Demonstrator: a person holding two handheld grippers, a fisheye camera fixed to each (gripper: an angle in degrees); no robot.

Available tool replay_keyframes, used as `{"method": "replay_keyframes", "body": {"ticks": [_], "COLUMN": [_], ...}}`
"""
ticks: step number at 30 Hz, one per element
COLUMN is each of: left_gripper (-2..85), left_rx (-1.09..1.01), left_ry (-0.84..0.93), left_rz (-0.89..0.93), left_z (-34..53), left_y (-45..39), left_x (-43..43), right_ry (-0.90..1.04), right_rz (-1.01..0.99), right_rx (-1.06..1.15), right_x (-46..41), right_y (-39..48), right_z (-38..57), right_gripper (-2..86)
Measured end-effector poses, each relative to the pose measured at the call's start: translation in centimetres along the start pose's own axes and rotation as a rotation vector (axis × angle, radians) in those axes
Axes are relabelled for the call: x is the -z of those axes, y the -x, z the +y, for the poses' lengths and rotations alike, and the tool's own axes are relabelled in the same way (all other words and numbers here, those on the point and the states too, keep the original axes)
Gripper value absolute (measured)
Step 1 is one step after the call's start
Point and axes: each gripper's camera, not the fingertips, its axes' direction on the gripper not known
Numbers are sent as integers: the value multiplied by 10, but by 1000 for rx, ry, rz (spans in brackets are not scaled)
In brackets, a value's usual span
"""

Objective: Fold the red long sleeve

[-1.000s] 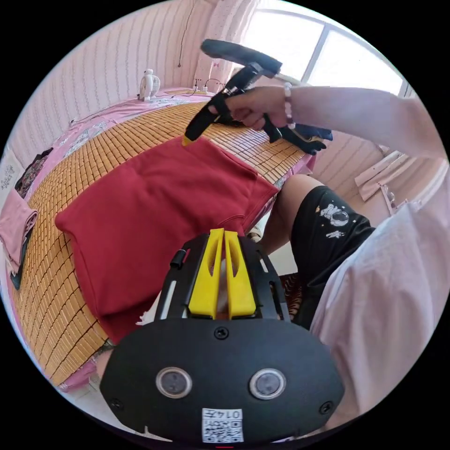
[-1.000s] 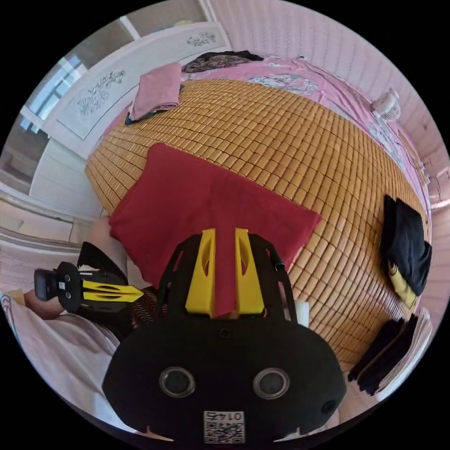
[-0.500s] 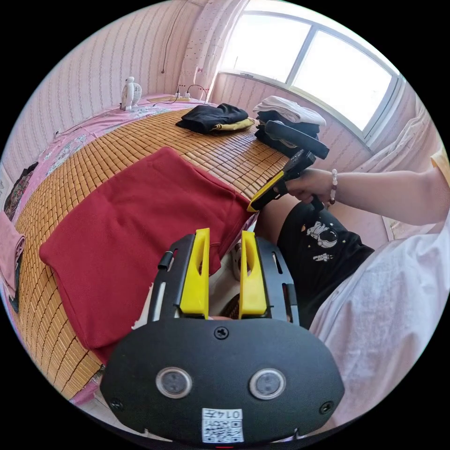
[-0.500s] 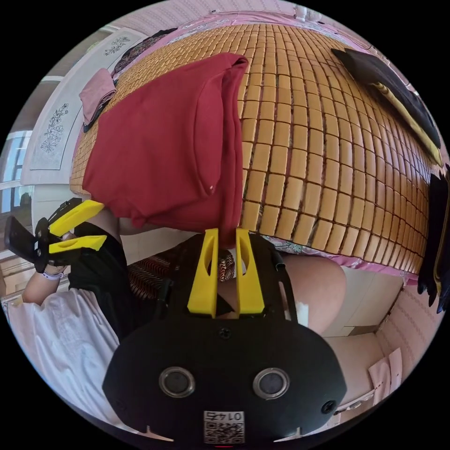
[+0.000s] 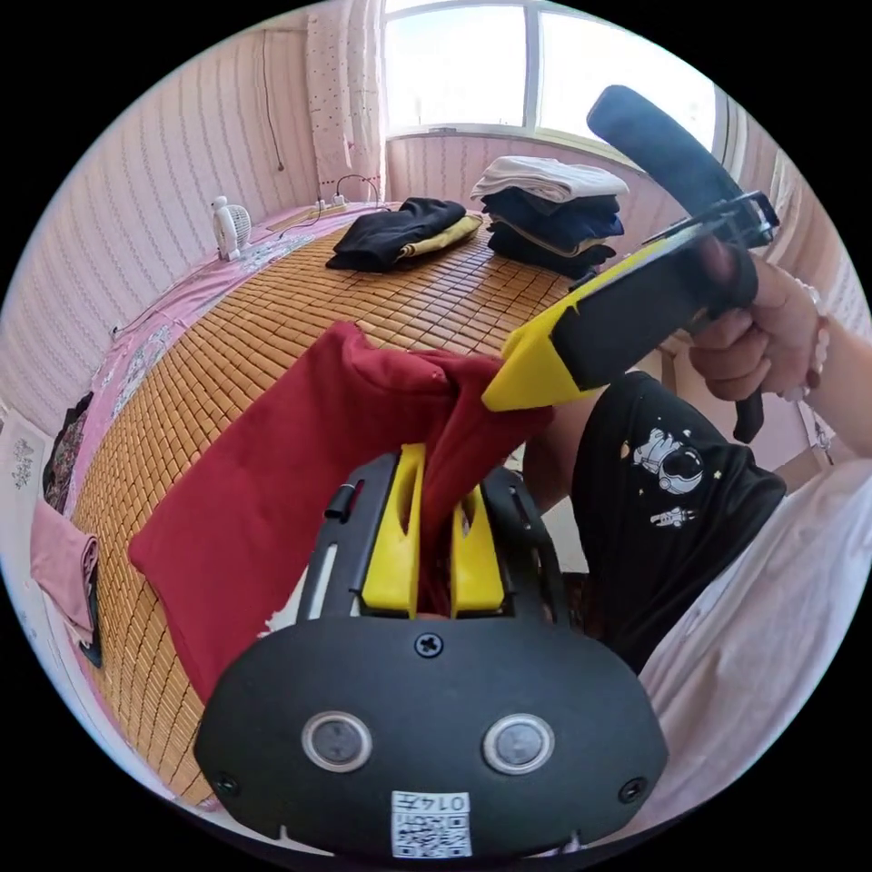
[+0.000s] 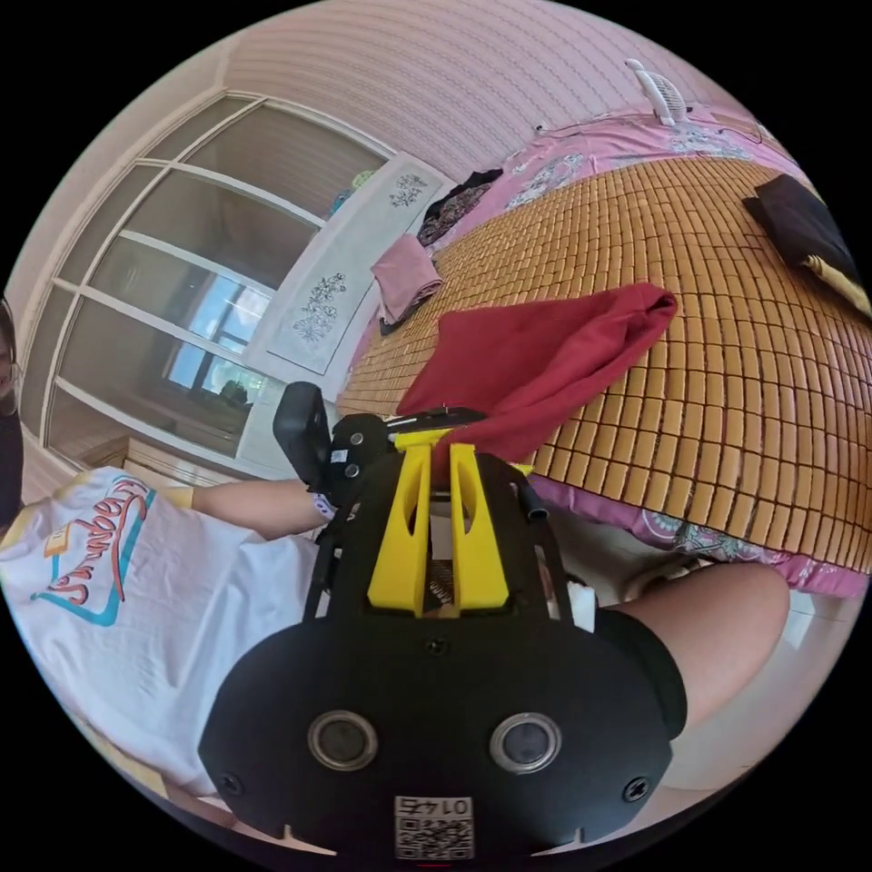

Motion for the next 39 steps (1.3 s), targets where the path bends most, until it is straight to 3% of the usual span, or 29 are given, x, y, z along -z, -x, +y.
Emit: {"method": "replay_keyframes", "body": {"ticks": [3,6,11,14,16,21,23,27,32,39], "left_gripper": [41,40,39,39,39,38,38,37,38,38], "left_rx": [31,52,107,142,162,175,192,198,327,673], "left_ry": [19,-7,-25,-39,-57,-137,-214,-295,-363,-361], "left_rz": [23,25,44,33,10,23,106,246,368,372], "left_z": [13,31,60,72,77,71,60,39,42,79], "left_y": [0,-1,9,19,25,45,56,66,104,185], "left_x": [7,27,64,83,94,116,124,126,129,127], "right_ry": [-135,-175,-253,-331,-422,-511,-572,-615,-473,-110], "right_rz": [-33,70,-154,-256,-390,-422,-412,-184,51,228], "right_rx": [-188,-341,-594,-719,-764,-637,-580,-417,-224,-122], "right_x": [21,23,-13,-28,-28,12,42,113,128,4], "right_y": [-54,-102,-167,-193,-205,-193,-185,-142,-83,-30], "right_z": [24,38,40,47,58,68,76,80,17,-147], "right_gripper": [87,153,208,165,76,50,46,42,45,57]}}
